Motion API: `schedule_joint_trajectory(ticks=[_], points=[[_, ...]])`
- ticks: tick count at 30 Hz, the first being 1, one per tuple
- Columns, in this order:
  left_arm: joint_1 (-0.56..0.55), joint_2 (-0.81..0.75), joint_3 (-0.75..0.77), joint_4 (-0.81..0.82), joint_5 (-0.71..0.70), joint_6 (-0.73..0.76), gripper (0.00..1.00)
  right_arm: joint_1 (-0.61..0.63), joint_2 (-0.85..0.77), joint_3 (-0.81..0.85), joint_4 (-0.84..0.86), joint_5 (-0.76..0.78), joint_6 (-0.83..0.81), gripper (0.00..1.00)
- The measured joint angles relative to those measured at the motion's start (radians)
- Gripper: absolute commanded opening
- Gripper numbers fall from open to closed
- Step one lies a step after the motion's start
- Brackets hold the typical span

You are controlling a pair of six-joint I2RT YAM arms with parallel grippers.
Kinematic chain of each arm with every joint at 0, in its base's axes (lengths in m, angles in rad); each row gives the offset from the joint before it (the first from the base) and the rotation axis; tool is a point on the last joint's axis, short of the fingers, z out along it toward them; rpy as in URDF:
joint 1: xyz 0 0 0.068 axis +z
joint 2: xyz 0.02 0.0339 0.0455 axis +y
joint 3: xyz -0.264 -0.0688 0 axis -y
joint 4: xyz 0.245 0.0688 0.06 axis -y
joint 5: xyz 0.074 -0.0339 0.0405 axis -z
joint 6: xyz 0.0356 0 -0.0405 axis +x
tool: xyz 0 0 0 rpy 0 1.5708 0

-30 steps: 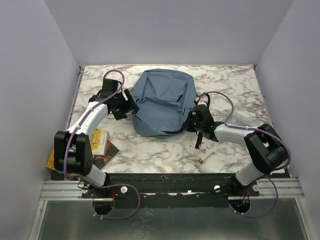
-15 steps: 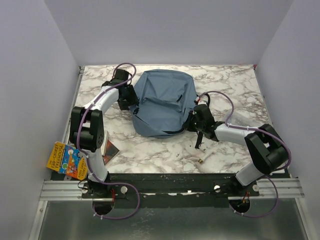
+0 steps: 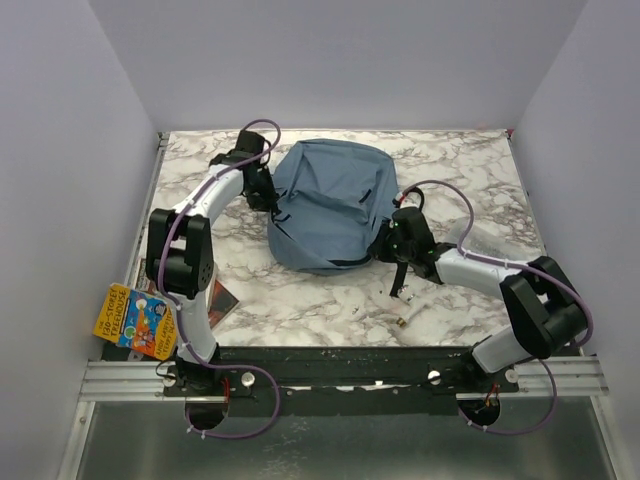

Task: Pack the student bag
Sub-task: Adjust the student bag at the center of the board.

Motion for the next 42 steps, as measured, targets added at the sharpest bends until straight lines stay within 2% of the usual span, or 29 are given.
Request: schedule_joint_trajectory(ticks=[5,12,16,20,27,30,35,42], points=[[0.041,-0.01,-0.016,0.103,0.192,-0.048,0.0,-0.002,-0.026,0.008,-0.036,0.0,-0.013,0.45],[0.069,-0.154,-0.327,0.518,0.511,-0.225,0.0,-0.008,-0.026,0.164,-0.262,0.002,-0.06,0.66],[0.073,-0.177,-0.381,0.684,0.614,-0.301,0.0,-0.013,-0.03,0.289,-0.384,0.004,-0.088,0.73],[0.076,-0.204,-0.432,0.812,0.658,-0.352,0.0,-0.014,-0.032,0.407,-0.465,0.012,-0.108,0.77],[0.087,-0.227,-0.449,0.878,0.686,-0.404,0.0,-0.015,-0.029,0.571,-0.557,0.015,-0.103,0.9],[0.097,-0.227,-0.449,0.883,0.699,-0.422,0.0,-0.015,-0.059,0.527,-0.557,0.019,-0.097,0.94],[0.099,-0.227,-0.45,0.885,0.721,-0.443,0.0,-0.01,-0.158,0.389,-0.603,0.048,-0.089,0.95],[0.109,-0.227,-0.451,0.892,0.726,-0.463,0.0,-0.01,-0.27,0.365,-0.646,0.024,-0.079,0.94]])
